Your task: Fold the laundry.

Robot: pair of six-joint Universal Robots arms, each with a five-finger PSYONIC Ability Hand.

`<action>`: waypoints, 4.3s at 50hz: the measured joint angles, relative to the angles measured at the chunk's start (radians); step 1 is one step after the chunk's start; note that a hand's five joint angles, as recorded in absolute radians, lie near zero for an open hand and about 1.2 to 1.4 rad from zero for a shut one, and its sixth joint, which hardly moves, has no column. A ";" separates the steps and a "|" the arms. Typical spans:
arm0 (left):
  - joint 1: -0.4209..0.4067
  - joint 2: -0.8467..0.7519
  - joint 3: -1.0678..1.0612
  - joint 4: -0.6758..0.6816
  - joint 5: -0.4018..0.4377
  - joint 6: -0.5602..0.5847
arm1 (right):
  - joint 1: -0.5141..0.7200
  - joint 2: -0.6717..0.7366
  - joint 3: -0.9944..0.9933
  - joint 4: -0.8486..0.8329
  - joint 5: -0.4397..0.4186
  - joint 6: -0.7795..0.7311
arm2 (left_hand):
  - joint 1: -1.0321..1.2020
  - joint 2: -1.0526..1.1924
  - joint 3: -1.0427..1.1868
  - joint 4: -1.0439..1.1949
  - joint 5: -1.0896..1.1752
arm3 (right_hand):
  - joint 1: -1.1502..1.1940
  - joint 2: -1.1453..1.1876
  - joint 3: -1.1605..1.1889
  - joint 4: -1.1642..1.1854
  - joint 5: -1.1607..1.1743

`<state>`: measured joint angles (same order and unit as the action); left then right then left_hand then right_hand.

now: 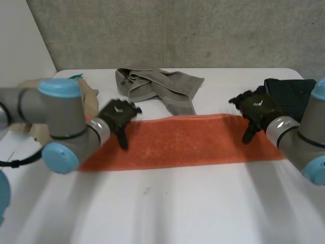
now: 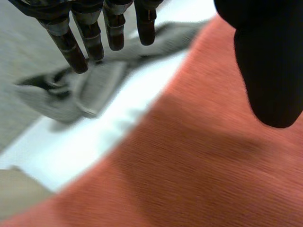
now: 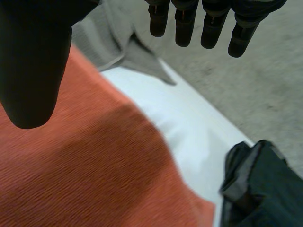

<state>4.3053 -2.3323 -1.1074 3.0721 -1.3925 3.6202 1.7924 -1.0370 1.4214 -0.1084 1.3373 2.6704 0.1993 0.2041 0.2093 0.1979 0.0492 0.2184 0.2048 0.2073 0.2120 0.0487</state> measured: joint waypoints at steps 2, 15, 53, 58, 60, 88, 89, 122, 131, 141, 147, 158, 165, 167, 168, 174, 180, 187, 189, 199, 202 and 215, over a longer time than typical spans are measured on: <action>0.028 0.040 0.019 -0.003 0.002 -0.012 | -0.011 -0.003 -0.032 -0.007 0.003 0.042 | 0.000 0.000 0.000 0.000 0.000 | 0.000 0.000 0.000 0.000 0.000; 0.099 0.125 0.138 -0.091 0.017 -0.122 | -0.011 0.247 -0.583 0.363 0.033 0.254 | 0.000 0.000 0.000 0.000 0.000 | 0.324 0.336 0.331 0.326 0.318; 0.113 0.093 0.124 -0.086 0.039 -0.118 | -0.105 0.418 -0.879 0.555 0.151 0.203 | 0.000 0.000 0.000 0.000 0.000 | -0.004 -0.003 -0.001 -0.005 -0.002; 0.108 0.092 0.124 -0.085 0.039 -0.115 | -0.145 0.270 -0.675 0.567 0.109 0.141 | 0.000 0.000 0.000 0.000 0.000 | 0.049 0.067 0.062 0.056 0.051; 0.106 0.093 0.124 -0.085 0.038 -0.114 | -0.165 0.201 -0.547 0.569 0.081 0.077 | 0.000 0.000 0.000 0.000 0.000 | 0.139 0.150 0.147 0.138 0.135; 0.100 0.096 0.115 -0.080 0.036 -0.114 | -0.321 0.030 0.210 -0.002 -0.152 -0.220 | 0.000 0.000 0.000 0.000 0.000 | 0.273 0.281 0.284 0.273 0.250; 0.101 0.095 0.115 -0.080 0.036 -0.114 | -0.323 0.043 0.201 -0.019 -0.152 -0.217 | 0.000 0.000 0.000 0.000 0.000 | 0.281 0.287 0.289 0.283 0.257; 0.102 0.091 0.107 -0.073 0.021 -0.112 | -0.296 0.143 0.060 -0.122 -0.147 -0.160 | 0.000 0.000 0.000 0.000 0.000 | 0.599 0.609 0.606 0.604 0.581; 0.102 0.091 0.107 -0.073 0.021 -0.112 | -0.290 0.150 0.040 -0.121 -0.145 -0.152 | 0.000 0.000 0.000 0.000 0.000 | 0.608 0.618 0.616 0.612 0.589; 0.100 0.092 0.107 -0.073 0.021 -0.112 | -0.305 0.128 0.076 -0.118 -0.132 -0.164 | 0.000 0.000 0.000 0.000 0.000 | 0.910 0.972 0.977 0.979 0.931; 0.098 0.100 0.102 -0.073 0.021 -0.112 | -0.363 0.027 0.145 -0.105 -0.092 -0.205 | 0.000 0.000 0.000 0.000 0.000 | 0.910 0.972 0.977 0.981 0.931; 0.098 0.161 0.074 -0.079 0.021 -0.115 | -0.426 -0.040 0.114 -0.078 0.066 -0.462 | 0.000 0.000 0.000 0.000 0.000 | 0.910 0.972 0.977 0.981 0.938; 0.099 0.230 0.041 -0.079 0.018 -0.127 | -0.180 -0.067 0.053 -0.119 0.069 -0.493 | 0.000 0.000 0.000 0.000 0.000 | 0.910 0.972 0.978 0.981 0.949; 0.100 0.253 0.028 -0.079 0.015 -0.131 | -0.080 -0.075 0.046 -0.155 0.043 -0.495 | 0.000 0.000 0.000 0.000 0.000 | 0.910 0.972 0.979 0.981 0.949; 0.101 0.264 0.021 -0.079 0.013 -0.134 | -0.032 -0.077 0.043 -0.175 0.025 -0.497 | 0.000 0.000 0.000 0.000 0.000 | 0.910 0.972 0.980 0.981 0.949; 0.112 0.326 -0.026 -0.077 -0.004 -0.145 | 0.263 -0.039 0.037 -0.333 -0.116 -0.514 | 0.000 0.000 0.000 0.000 0.000 | 0.910 0.972 0.981 0.982 0.949; 0.139 0.374 -0.077 -0.073 -0.017 -0.154 | 0.469 0.103 0.005 -0.449 -0.231 -0.553 | 0.000 0.000 0.000 0.000 0.000 | 0.910 0.972 0.981 0.982 0.949; 0.170 0.387 -0.117 -0.065 -0.015 -0.165 | 0.578 0.263 -0.055 -0.444 -0.239 -0.608 | 0.000 0.000 0.000 0.000 0.000 | 0.358 0.368 0.386 0.390 0.374; 0.174 0.384 -0.119 -0.062 -0.014 -0.168 | 0.583 0.279 -0.064 -0.429 -0.217 -0.610 | 0.000 0.000 0.000 0.000 0.000 | 0.085 0.099 0.116 0.115 0.084; 0.138 0.352 -0.091 -0.053 -0.016 -0.208 | 0.507 0.063 0.006 -0.371 0.008 -0.188 | 0.000 0.000 0.000 0.000 0.000 | -0.003 -0.003 -0.001 -0.004 -0.001; 0.088 0.333 -0.076 -0.053 -0.016 -0.224 | 0.445 -0.023 0.049 -0.311 0.069 0.055 | 0.000 0.000 0.000 0.000 0.000 | -0.003 -0.003 -0.001 -0.004 -0.001; -0.203 0.111 0.038 -0.060 -0.040 -0.227 | 0.232 -0.072 0.159 0.034 0.113 0.293 | 0.000 0.000 0.000 0.000 0.000 | -0.003 -0.003 -0.001 -0.004 -0.001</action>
<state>4.1022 -2.2212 -1.0695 3.0120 -1.4328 3.3928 2.0248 -1.1089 1.5802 -0.0743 1.4500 2.9631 0.1993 0.2041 0.2093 0.1979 0.0492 0.2158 0.2021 0.2060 0.2076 0.0481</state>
